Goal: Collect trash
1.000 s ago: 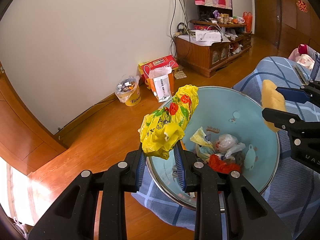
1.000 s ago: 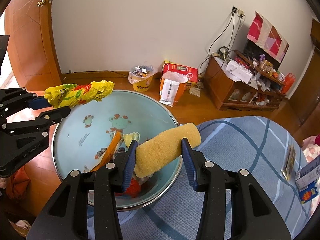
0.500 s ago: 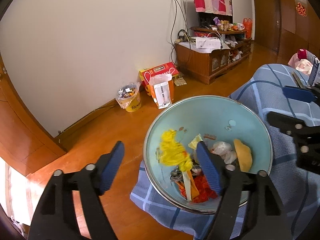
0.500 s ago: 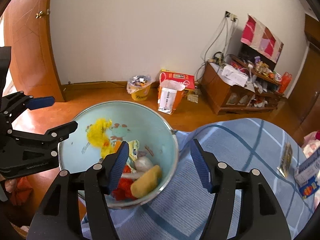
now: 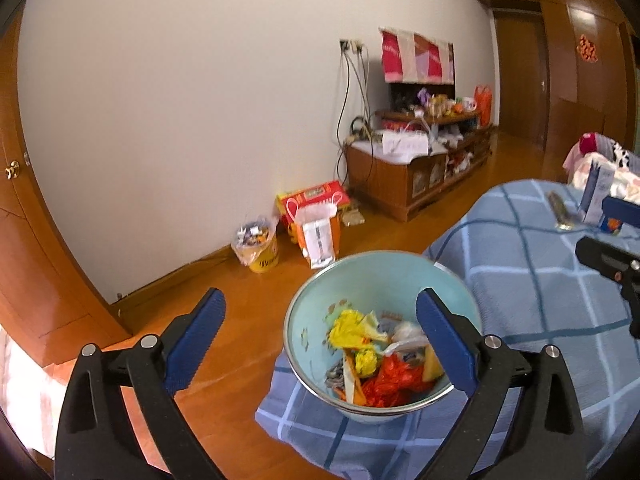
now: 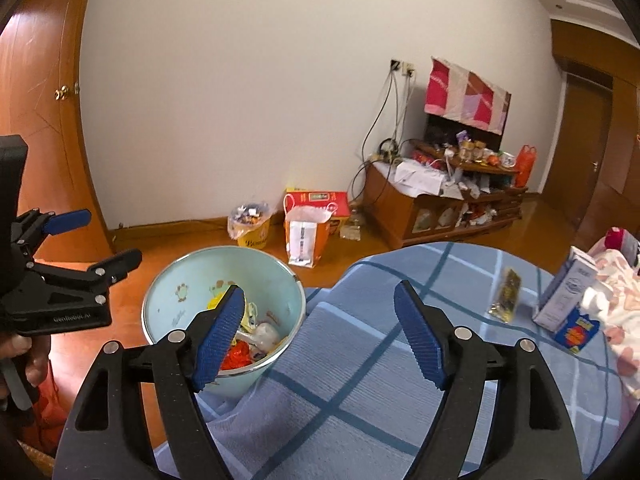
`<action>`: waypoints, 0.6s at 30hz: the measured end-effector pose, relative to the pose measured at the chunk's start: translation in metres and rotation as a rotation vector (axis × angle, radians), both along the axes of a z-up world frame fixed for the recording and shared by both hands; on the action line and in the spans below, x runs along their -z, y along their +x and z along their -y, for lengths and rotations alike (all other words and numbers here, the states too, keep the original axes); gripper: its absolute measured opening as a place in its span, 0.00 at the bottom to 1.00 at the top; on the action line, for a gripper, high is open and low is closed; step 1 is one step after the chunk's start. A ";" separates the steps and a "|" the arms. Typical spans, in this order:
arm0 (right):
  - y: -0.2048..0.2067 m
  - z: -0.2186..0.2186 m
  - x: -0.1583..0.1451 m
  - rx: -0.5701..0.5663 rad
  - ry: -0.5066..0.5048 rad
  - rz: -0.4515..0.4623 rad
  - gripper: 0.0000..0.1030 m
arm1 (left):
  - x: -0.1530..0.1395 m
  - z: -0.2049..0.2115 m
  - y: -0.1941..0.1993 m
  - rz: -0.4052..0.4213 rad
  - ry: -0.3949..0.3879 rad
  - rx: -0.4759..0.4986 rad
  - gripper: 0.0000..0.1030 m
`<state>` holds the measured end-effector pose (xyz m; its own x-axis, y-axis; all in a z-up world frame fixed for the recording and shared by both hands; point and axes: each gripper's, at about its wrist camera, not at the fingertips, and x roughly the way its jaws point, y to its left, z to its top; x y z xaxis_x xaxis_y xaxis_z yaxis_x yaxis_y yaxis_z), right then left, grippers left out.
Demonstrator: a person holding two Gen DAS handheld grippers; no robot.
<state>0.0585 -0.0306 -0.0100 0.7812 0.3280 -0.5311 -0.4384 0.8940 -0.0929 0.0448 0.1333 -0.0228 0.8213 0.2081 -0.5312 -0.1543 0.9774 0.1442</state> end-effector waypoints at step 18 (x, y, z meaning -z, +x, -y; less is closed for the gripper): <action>-0.020 0.020 -0.017 0.038 0.024 0.033 0.75 | -0.024 0.009 -0.018 0.063 0.005 0.016 0.94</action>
<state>0.0382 -0.0506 0.0070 0.8102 0.3097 -0.4976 -0.4009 0.9122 -0.0851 0.0267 0.1238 0.0008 0.8562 0.1973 -0.4774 -0.1477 0.9791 0.1398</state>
